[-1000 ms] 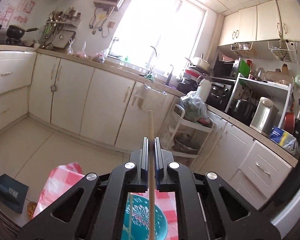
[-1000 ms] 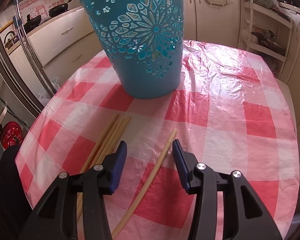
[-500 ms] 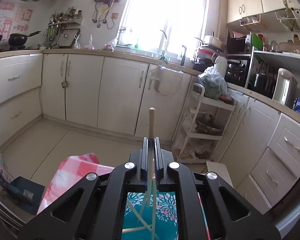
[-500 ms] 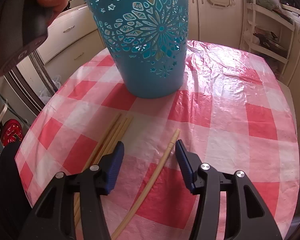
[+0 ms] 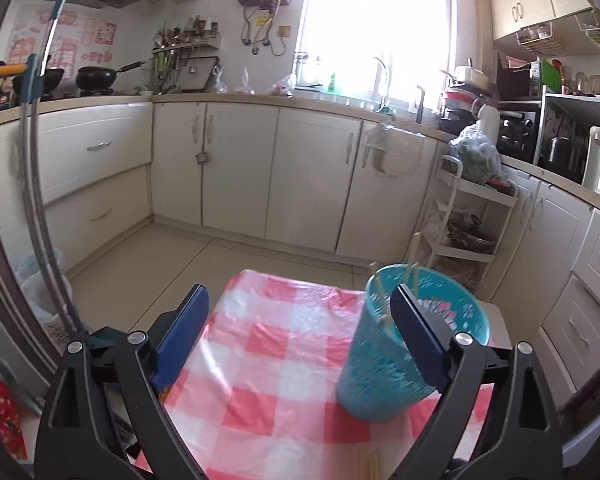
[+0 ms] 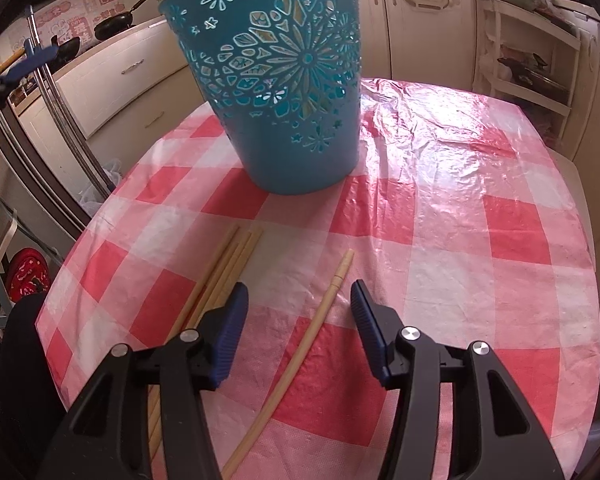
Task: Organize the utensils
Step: 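Grasp a wooden chopstick from the cloth with the right tool, then lift the chopstick over the teal basket and open the right tool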
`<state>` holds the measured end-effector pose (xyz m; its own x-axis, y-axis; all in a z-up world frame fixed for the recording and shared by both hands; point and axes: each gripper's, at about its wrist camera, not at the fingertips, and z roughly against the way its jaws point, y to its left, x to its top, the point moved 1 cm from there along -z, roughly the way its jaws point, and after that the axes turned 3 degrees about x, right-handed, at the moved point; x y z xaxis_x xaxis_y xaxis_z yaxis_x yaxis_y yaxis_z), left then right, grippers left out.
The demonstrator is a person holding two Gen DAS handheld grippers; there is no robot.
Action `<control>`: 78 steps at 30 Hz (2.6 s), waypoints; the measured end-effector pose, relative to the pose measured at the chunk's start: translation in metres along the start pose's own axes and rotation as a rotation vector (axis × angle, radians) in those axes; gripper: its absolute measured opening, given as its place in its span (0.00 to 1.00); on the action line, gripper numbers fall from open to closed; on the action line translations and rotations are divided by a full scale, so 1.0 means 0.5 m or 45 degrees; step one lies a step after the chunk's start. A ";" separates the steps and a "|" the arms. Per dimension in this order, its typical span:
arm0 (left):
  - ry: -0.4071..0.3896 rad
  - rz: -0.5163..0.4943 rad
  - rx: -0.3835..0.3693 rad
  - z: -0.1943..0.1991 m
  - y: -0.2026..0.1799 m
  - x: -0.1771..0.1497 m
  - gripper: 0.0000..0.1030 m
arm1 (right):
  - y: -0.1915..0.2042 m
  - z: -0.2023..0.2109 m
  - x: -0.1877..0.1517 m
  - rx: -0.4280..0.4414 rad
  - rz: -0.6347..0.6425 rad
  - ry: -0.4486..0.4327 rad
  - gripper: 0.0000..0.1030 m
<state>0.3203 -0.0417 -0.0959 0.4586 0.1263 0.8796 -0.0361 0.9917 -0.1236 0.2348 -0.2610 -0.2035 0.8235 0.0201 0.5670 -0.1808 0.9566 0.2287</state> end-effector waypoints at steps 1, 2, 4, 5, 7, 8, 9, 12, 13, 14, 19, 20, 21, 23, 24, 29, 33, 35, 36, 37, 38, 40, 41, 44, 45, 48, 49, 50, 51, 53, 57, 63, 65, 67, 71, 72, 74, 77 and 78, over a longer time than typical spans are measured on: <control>0.024 0.010 0.014 0.000 0.018 -0.013 0.86 | 0.000 0.001 -0.002 -0.020 -0.005 -0.003 0.46; 0.061 0.024 0.032 -0.003 0.040 -0.033 0.86 | 0.000 0.003 -0.005 -0.049 -0.010 -0.009 0.38; 0.127 0.043 0.065 -0.014 0.073 -0.064 0.86 | 0.001 0.007 -0.009 -0.078 -0.006 -0.010 0.22; 0.163 0.055 0.079 -0.020 0.089 -0.083 0.86 | 0.004 0.007 -0.011 -0.078 0.017 -0.002 0.13; 0.203 0.061 0.086 -0.031 0.110 -0.110 0.86 | 0.018 0.008 -0.015 -0.077 0.109 0.020 0.10; 0.219 0.053 0.090 -0.038 0.113 -0.123 0.86 | 0.019 0.010 -0.016 -0.054 0.122 0.030 0.07; 0.232 0.044 0.088 -0.045 0.115 -0.132 0.86 | 0.017 0.012 -0.017 -0.038 0.111 0.043 0.07; 0.265 0.016 0.082 -0.063 0.117 -0.158 0.86 | 0.014 0.013 -0.016 -0.058 0.077 0.072 0.07; 0.278 0.012 0.080 -0.071 0.115 -0.165 0.86 | 0.017 0.012 -0.016 -0.074 0.086 0.079 0.07; 0.289 0.011 0.080 -0.080 0.106 -0.166 0.86 | 0.025 0.011 -0.016 -0.100 0.113 0.086 0.07; 0.343 0.010 0.076 -0.117 0.098 -0.199 0.86 | 0.026 0.011 -0.017 -0.105 0.111 0.093 0.06; 0.357 0.011 0.072 -0.123 0.099 -0.208 0.86 | 0.015 0.015 -0.016 -0.079 0.065 0.088 0.06; 0.369 0.010 0.072 -0.128 0.098 -0.215 0.86 | 0.004 0.023 -0.016 -0.043 0.014 0.072 0.06; 0.439 0.028 0.050 -0.143 0.103 -0.234 0.88 | -0.015 0.047 -0.012 0.029 -0.072 0.021 0.06; 0.464 0.044 0.045 -0.148 0.106 -0.240 0.88 | -0.023 0.061 -0.008 0.059 -0.102 -0.008 0.06; 0.449 0.070 0.036 -0.146 0.115 -0.247 0.89 | -0.045 0.139 0.025 0.209 -0.202 -0.174 0.06; 0.449 0.069 0.037 -0.143 0.114 -0.246 0.89 | -0.047 0.199 0.084 0.305 -0.240 -0.317 0.06; 0.457 0.070 0.039 -0.145 0.113 -0.247 0.89 | -0.039 0.227 0.124 0.347 -0.233 -0.390 0.06; 0.462 0.070 0.039 -0.147 0.114 -0.244 0.89 | -0.033 0.244 0.147 0.365 -0.222 -0.433 0.06; 0.467 0.071 0.041 -0.148 0.115 -0.243 0.90 | -0.028 0.257 0.169 0.383 -0.213 -0.471 0.06; 0.471 0.071 0.043 -0.149 0.115 -0.244 0.90 | -0.022 0.271 0.193 0.397 -0.207 -0.513 0.06; 0.479 0.066 0.044 -0.152 0.113 -0.244 0.90 | -0.011 0.294 0.243 0.402 -0.190 -0.601 0.06; 0.479 0.060 0.044 -0.152 0.111 -0.244 0.90 | -0.003 0.302 0.271 0.396 -0.182 -0.647 0.06; 0.474 0.047 0.043 -0.150 0.106 -0.242 0.90 | 0.019 0.310 0.350 0.317 -0.151 -0.783 0.06; 0.473 0.047 0.045 -0.149 0.106 -0.242 0.90 | 0.025 0.311 0.371 0.275 -0.131 -0.823 0.06; 0.474 0.050 0.047 -0.149 0.106 -0.242 0.90 | 0.044 0.274 0.426 0.132 -0.087 -0.915 0.06; 0.473 0.050 0.047 -0.149 0.106 -0.242 0.90 | 0.046 0.258 0.430 0.077 -0.073 -0.933 0.06; 0.471 0.052 0.049 -0.149 0.107 -0.242 0.90 | 0.050 0.235 0.437 0.024 -0.060 -0.941 0.06; 0.470 0.055 0.052 -0.149 0.108 -0.242 0.90 | 0.048 0.216 0.437 -0.017 -0.054 -0.936 0.06; 0.467 0.065 0.056 -0.148 0.111 -0.242 0.90 | 0.044 0.164 0.433 -0.091 -0.043 -0.892 0.06; 0.466 0.079 0.047 -0.147 0.115 -0.243 0.90 | 0.027 0.097 0.395 -0.143 -0.047 -0.770 0.06; 0.471 0.079 0.043 -0.149 0.115 -0.244 0.90 | 0.027 0.089 0.316 -0.153 -0.006 -0.651 0.15; 0.473 0.080 0.046 -0.150 0.116 -0.244 0.90 | 0.033 0.107 0.295 -0.141 0.000 -0.645 0.20; 0.474 0.078 0.050 -0.150 0.115 -0.244 0.90 | 0.038 0.131 0.266 -0.135 0.008 -0.644 0.31; 0.475 0.077 0.057 -0.151 0.115 -0.244 0.90 | 0.038 0.182 0.187 -0.128 0.005 -0.618 0.42; 0.477 0.077 0.057 -0.151 0.115 -0.244 0.91 | 0.038 0.188 0.165 -0.129 -0.003 -0.598 0.43; 0.488 0.077 0.061 -0.153 0.115 -0.246 0.91 | 0.034 0.194 0.112 -0.126 -0.035 -0.534 0.47; 0.504 0.066 0.066 -0.156 0.111 -0.249 0.91 | 0.026 0.185 0.033 -0.129 -0.082 -0.413 0.48; 0.508 0.060 0.069 -0.158 0.110 -0.250 0.91 | 0.024 0.179 0.012 -0.129 -0.099 -0.378 0.48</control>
<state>0.3309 -0.0048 -0.2489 0.7637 0.1624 0.6247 -0.1069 0.9863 -0.1258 0.1895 -0.2757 -0.1264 0.6373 -0.1254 0.7603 -0.0567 0.9764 0.2086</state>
